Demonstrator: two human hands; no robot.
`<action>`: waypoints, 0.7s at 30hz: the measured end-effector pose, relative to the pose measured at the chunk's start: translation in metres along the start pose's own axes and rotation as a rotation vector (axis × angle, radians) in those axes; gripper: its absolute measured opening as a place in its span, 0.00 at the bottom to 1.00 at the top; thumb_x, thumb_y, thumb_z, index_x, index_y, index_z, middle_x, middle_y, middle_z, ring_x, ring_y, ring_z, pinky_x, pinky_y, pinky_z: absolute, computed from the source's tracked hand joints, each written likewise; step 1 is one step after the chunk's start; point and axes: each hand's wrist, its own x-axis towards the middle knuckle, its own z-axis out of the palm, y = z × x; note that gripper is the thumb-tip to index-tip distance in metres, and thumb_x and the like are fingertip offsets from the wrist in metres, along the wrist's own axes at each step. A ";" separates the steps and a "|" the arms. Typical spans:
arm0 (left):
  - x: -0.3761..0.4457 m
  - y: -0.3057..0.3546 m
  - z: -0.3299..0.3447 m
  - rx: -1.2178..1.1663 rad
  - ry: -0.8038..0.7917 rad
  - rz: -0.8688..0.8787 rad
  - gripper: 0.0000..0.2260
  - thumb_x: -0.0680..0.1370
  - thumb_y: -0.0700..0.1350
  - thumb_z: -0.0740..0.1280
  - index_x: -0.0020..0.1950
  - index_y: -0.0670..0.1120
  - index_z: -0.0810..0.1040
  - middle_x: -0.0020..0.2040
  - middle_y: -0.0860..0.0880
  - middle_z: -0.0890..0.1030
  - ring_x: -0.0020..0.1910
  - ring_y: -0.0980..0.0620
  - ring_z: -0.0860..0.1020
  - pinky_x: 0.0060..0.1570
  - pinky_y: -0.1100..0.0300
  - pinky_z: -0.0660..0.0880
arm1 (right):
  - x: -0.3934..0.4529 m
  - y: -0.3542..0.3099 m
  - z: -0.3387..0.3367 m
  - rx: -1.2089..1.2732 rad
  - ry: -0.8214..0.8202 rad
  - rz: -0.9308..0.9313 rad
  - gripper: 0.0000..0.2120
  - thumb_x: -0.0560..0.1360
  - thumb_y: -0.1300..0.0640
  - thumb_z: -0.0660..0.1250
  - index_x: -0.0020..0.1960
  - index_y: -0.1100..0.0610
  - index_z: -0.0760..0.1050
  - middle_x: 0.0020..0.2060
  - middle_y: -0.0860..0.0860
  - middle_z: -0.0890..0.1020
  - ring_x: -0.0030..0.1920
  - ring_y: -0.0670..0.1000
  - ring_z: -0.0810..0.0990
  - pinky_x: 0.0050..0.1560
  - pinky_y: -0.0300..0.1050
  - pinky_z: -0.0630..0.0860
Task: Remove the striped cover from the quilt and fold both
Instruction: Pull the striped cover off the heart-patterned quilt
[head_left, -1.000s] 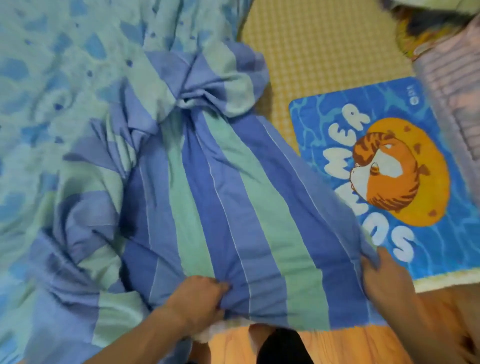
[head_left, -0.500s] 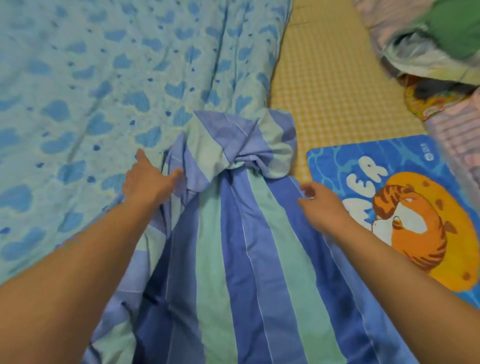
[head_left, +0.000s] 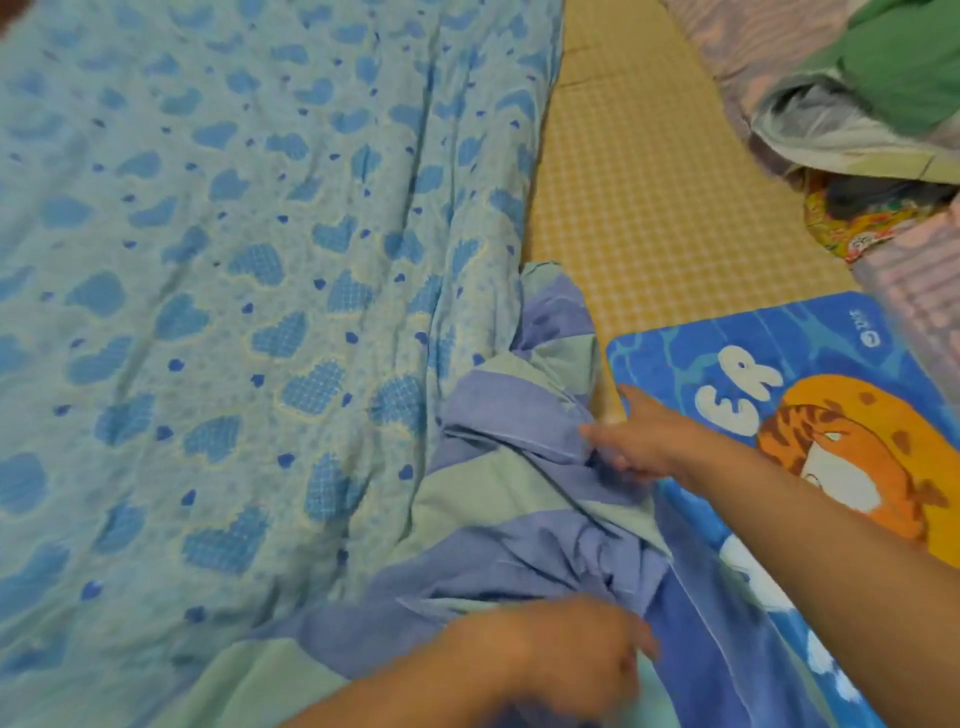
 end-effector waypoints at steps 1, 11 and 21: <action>0.009 -0.006 -0.008 -0.065 0.083 -0.061 0.11 0.78 0.40 0.61 0.55 0.47 0.81 0.54 0.43 0.82 0.54 0.41 0.79 0.56 0.49 0.76 | 0.008 0.011 0.007 -0.158 0.040 -0.055 0.33 0.74 0.48 0.72 0.75 0.52 0.62 0.61 0.56 0.79 0.56 0.58 0.80 0.48 0.42 0.72; 0.124 -0.146 -0.182 0.035 0.813 -0.786 0.32 0.77 0.61 0.65 0.72 0.43 0.62 0.68 0.37 0.68 0.65 0.33 0.72 0.61 0.42 0.70 | 0.088 -0.012 0.058 -0.232 0.430 -0.359 0.28 0.78 0.43 0.62 0.75 0.52 0.65 0.73 0.57 0.66 0.72 0.59 0.66 0.71 0.51 0.62; 0.057 -0.224 -0.202 -1.148 1.416 -0.421 0.10 0.80 0.41 0.66 0.61 0.40 0.74 0.48 0.41 0.81 0.46 0.44 0.80 0.49 0.47 0.79 | 0.077 0.032 -0.005 -0.416 0.699 -0.127 0.11 0.81 0.55 0.56 0.59 0.51 0.74 0.46 0.59 0.82 0.48 0.63 0.81 0.43 0.52 0.74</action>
